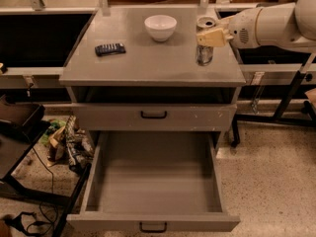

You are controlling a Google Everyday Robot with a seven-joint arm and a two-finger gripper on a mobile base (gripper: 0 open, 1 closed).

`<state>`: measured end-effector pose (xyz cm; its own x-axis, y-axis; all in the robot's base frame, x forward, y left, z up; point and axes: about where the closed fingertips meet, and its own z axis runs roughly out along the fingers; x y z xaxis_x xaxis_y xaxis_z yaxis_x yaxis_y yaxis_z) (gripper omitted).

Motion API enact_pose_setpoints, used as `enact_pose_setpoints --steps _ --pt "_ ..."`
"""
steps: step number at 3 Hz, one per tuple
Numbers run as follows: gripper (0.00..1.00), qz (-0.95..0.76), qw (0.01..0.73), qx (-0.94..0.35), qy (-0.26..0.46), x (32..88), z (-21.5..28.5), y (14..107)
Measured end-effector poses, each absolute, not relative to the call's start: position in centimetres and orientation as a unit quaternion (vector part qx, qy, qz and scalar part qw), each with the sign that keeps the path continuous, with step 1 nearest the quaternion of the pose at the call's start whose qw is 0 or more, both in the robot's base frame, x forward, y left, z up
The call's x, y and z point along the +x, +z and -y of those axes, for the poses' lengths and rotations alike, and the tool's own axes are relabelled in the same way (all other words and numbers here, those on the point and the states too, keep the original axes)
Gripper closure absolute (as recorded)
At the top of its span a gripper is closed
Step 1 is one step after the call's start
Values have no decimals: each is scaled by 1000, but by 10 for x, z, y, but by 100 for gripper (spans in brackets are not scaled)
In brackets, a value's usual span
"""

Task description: Pick redbull can from middle drawer and place on counter

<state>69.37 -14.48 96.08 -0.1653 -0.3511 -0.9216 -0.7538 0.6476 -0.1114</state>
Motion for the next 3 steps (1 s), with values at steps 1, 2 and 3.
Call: enact_pose_setpoints --steps 1,2,3 --pt "100 -748 540 -338 187 724 164 928" --pt "100 -757 536 -320 192 743 174 901" --pt "81 -757 536 -320 192 743 174 905"
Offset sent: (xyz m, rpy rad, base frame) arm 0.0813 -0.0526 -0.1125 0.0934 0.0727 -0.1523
